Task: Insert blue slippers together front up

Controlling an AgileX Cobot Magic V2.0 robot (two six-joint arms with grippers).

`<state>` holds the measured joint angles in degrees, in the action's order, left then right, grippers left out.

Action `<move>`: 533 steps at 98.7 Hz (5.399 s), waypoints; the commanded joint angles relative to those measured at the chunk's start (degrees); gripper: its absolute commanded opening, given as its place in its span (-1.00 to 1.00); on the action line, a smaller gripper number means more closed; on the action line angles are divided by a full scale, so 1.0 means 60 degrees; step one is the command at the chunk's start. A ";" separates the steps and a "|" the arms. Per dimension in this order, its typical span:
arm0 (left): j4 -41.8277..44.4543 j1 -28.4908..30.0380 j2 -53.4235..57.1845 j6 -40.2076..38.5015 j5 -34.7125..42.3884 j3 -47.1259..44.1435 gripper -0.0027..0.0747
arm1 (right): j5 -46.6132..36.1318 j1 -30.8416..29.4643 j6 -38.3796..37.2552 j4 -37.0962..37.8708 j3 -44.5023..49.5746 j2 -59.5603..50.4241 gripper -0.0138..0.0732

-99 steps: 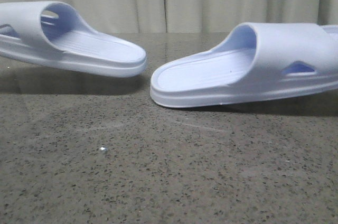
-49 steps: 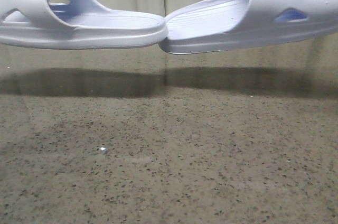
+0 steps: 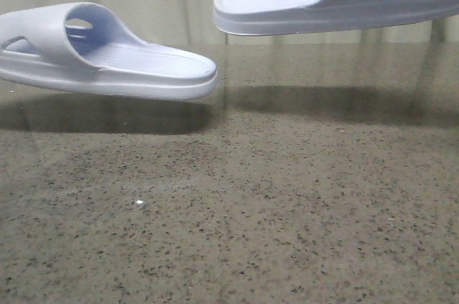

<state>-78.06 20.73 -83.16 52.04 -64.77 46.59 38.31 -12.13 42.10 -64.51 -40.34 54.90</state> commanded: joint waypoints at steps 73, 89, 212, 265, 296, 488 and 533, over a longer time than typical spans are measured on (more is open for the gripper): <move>-0.2396 -0.0919 -0.0009 0.0144 -0.1302 -0.0596 -0.89 | 0.2792 -0.0049 0.1958 -0.2491 -0.0640 0.3106 -0.93; -0.2551 -0.1135 -0.0009 0.0197 -0.1302 -0.0596 -0.89 | 0.3058 -0.0049 0.1958 -0.2474 -0.1265 0.3342 -0.93; -0.3192 -0.2040 -0.0027 0.0615 -0.1302 -0.0596 -0.89 | 0.3367 0.2770 0.1993 -0.2158 -0.3503 0.5666 -0.53; -0.2823 -0.2260 -0.0027 0.1591 0.1176 -0.0596 -0.88 | 0.6125 -0.0332 0.1993 -0.2371 -0.3503 0.5552 -0.16; -0.2740 -0.2260 -0.0027 0.3252 0.1622 -0.0596 -0.02 | 0.6125 -0.0332 0.1993 -0.2371 -0.3503 0.5552 -0.16; 0.2421 -0.7202 0.8703 0.1364 1.1441 -0.3830 -0.89 | -0.3313 0.3218 0.6231 -0.3327 0.3355 -0.3349 -0.88; 0.2170 -0.9975 0.9377 0.1286 1.3643 -0.4741 -0.89 | -0.3140 0.3218 0.6399 -0.3808 0.4236 -0.4469 -0.88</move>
<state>-64.57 -37.93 -26.84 60.43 13.69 16.61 18.67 7.08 79.60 -85.56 -13.51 28.06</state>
